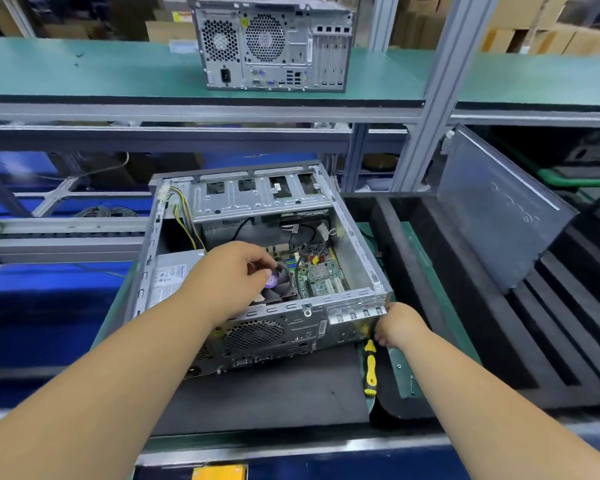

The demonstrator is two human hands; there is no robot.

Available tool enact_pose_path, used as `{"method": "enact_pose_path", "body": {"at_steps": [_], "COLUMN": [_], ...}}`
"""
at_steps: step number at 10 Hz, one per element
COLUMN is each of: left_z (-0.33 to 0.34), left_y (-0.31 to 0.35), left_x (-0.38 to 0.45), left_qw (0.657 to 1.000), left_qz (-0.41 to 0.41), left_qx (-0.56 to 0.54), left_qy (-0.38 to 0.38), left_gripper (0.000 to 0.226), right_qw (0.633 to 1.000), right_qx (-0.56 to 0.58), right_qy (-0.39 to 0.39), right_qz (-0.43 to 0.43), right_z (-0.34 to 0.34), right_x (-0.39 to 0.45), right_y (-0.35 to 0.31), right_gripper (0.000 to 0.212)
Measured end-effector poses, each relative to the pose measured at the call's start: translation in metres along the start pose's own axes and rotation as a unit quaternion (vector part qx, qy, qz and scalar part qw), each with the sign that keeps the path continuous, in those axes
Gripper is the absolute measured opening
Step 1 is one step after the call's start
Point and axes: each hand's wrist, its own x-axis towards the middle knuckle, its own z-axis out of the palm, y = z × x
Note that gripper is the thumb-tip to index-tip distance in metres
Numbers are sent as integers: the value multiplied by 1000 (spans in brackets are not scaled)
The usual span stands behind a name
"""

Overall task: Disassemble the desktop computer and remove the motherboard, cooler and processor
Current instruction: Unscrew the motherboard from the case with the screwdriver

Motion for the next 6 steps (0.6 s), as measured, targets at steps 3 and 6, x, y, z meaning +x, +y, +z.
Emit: {"method": "enact_pose_path", "body": {"at_steps": [3, 6], "left_z": [-4, -7], "left_y": [-15, -19], "left_x": [-1, 5], "left_qw": [999, 998], "left_qz": [-16, -30], "left_qx": [2, -26], "left_qy": [35, 53], "left_gripper": [17, 18], "right_qw": [957, 978], "right_qx": [259, 163], "right_qy": [104, 120], "right_qz": [83, 43], "right_z": [4, -21], "right_x": [11, 20], "right_y": [9, 13], "right_gripper": [19, 18]}}
